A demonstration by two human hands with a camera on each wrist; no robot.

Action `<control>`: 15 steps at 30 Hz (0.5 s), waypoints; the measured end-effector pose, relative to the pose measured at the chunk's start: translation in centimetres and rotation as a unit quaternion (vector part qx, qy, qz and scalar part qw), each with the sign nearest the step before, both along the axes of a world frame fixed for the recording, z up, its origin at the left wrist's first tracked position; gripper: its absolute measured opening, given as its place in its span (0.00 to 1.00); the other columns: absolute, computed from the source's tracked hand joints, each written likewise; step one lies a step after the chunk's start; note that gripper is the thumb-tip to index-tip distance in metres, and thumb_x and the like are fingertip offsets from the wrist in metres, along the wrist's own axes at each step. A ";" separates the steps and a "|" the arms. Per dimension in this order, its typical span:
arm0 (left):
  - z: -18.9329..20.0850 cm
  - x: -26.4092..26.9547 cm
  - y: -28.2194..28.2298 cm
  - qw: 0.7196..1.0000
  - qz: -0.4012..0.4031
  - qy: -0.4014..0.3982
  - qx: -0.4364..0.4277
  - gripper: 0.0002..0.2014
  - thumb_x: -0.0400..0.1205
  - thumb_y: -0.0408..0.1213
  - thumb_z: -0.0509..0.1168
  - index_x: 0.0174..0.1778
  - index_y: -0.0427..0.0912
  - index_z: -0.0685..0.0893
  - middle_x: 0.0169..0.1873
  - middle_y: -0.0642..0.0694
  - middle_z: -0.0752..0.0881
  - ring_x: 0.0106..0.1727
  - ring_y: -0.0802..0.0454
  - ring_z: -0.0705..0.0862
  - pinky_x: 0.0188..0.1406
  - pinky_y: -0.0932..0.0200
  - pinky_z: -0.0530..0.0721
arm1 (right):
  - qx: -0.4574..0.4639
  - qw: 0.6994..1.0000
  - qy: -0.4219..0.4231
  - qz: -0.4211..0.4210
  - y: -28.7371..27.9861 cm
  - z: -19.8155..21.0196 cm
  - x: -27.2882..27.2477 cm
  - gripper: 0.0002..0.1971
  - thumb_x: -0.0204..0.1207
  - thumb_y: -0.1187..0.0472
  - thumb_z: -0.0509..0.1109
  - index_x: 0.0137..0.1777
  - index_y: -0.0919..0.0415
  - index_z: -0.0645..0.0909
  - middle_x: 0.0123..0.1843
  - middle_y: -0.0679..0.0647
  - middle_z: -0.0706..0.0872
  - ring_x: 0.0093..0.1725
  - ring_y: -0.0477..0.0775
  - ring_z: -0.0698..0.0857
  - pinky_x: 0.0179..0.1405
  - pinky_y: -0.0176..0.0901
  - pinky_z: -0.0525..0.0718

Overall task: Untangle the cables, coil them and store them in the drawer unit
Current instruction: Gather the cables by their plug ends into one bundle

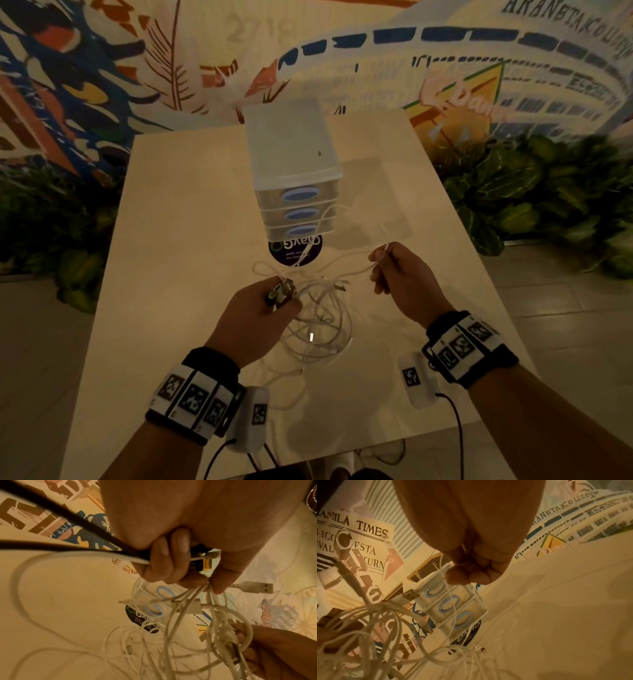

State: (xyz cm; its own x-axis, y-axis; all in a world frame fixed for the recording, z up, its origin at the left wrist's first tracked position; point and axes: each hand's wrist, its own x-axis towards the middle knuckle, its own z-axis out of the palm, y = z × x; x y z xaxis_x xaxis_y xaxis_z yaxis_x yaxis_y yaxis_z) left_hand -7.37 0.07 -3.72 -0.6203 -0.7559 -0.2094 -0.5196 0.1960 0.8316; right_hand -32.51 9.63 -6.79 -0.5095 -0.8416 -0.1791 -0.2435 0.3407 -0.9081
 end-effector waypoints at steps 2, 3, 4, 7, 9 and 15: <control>0.1 0.1 0.1 1.000 -0.009 0.004 -0.010 0.18 0.79 0.49 0.66 0.38 0.36 0.75 0.30 0.36 0.75 0.33 0.43 0.74 0.37 0.46 0.73 | -0.008 0.999 -0.027 0.020 0.0 0.3 0.2 0.10 0.90 0.56 0.62 0.50 0.58 0.81 0.41 0.52 0.90 0.38 0.54 0.90 0.38 0.50 0.84; 0.2 0.2 0.1 1.000 -0.015 0.006 -0.014 0.18 0.80 0.50 0.66 0.40 0.35 0.76 0.31 0.37 0.76 0.35 0.41 0.75 0.38 0.43 0.74 | -0.015 0.998 -0.050 0.036 -0.1 0.6 0.5 0.08 0.88 0.56 0.65 0.50 0.57 0.81 0.42 0.53 0.91 0.40 0.56 0.91 0.39 0.52 0.85; 0.2 0.3 0.1 0.999 -0.022 0.010 -0.021 0.18 0.81 0.49 0.66 0.41 0.35 0.77 0.32 0.38 0.76 0.36 0.41 0.75 0.39 0.43 0.75 | -0.020 0.996 -0.067 0.059 -0.1 1.0 0.7 0.05 0.86 0.57 0.69 0.50 0.57 0.81 0.43 0.53 0.91 0.41 0.56 0.91 0.40 0.52 0.85; 0.2 0.5 0.2 0.998 -0.041 0.017 -0.051 0.16 0.84 0.46 0.69 0.41 0.36 0.76 0.33 0.43 0.76 0.37 0.44 0.76 0.41 0.44 0.76 | -0.028 0.984 -0.120 0.126 0.0 1.7 1.4 0.07 0.78 0.63 0.78 0.54 0.57 0.85 0.48 0.54 0.93 0.43 0.53 0.88 0.41 0.46 0.84; 0.2 0.5 0.3 0.997 -0.043 0.018 -0.057 0.17 0.85 0.46 0.68 0.41 0.36 0.76 0.32 0.42 0.76 0.36 0.44 0.75 0.39 0.45 0.76 | -0.038 0.977 -0.163 0.130 0.0 2.1 1.5 0.09 0.77 0.65 0.79 0.56 0.60 0.89 0.51 0.54 0.94 0.42 0.48 0.85 0.41 0.43 0.81; 0.3 0.8 0.1 0.996 -0.048 0.020 -0.066 0.14 0.85 0.38 0.70 0.37 0.39 0.74 0.30 0.49 0.73 0.33 0.51 0.72 0.38 0.59 0.71 | -0.061 0.977 -0.150 0.141 -0.1 2.9 1.4 0.08 0.83 0.69 0.71 0.54 0.64 0.92 0.44 0.48 0.94 0.41 0.42 0.86 0.42 0.37 0.79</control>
